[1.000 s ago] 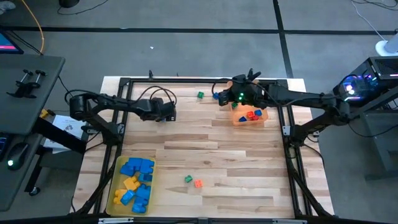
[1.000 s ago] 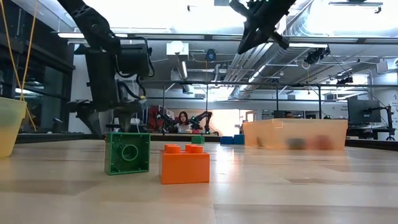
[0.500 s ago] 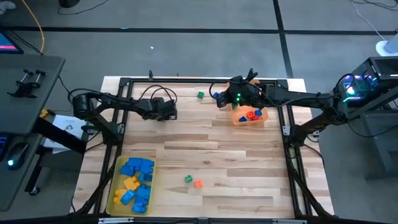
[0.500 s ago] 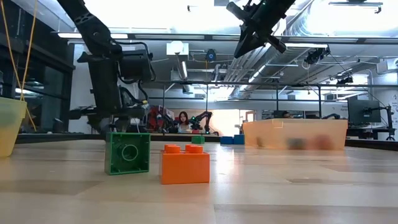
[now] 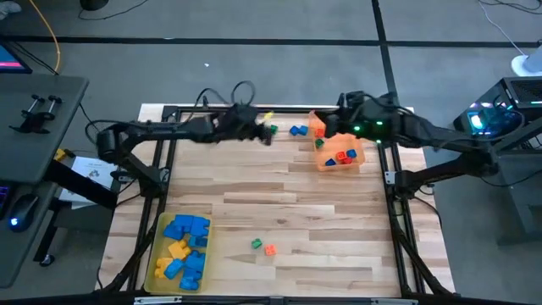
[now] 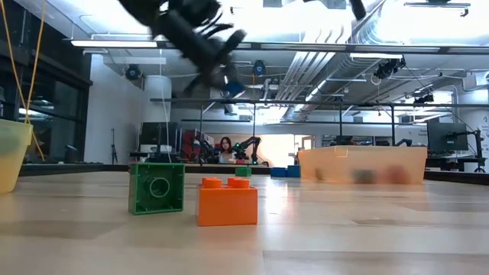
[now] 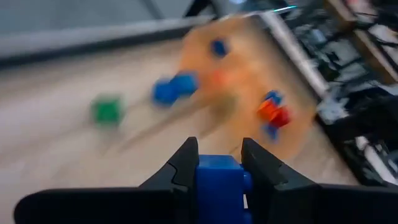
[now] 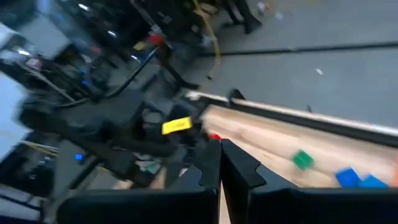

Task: Sort blocks by size
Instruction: Put the small blue game piece into the orange bin, then put the small red game piece into the orange bin

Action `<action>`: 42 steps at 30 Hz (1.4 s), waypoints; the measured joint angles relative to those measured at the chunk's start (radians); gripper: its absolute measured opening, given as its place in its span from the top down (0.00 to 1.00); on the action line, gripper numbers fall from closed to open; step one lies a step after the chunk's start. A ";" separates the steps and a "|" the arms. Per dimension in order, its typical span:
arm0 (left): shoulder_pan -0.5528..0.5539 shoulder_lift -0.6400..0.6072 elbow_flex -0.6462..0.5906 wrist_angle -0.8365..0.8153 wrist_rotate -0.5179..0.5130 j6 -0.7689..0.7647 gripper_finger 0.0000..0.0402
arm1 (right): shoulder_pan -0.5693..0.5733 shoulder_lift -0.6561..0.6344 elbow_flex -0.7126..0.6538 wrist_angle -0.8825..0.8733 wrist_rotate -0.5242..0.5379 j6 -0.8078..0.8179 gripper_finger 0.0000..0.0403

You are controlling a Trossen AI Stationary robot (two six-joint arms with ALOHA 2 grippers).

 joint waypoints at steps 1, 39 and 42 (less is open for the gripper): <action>0.000 0.030 0.062 -0.004 0.008 0.044 0.85 | 0.010 -0.017 0.000 0.007 0.005 -0.009 1.00; 0.211 0.489 0.753 -0.800 0.132 0.537 0.33 | 0.078 -0.070 0.000 -0.068 0.179 -0.081 1.00; 0.234 0.304 0.469 -0.664 0.066 0.421 0.33 | 0.078 -0.070 0.000 -0.109 0.179 -0.081 1.00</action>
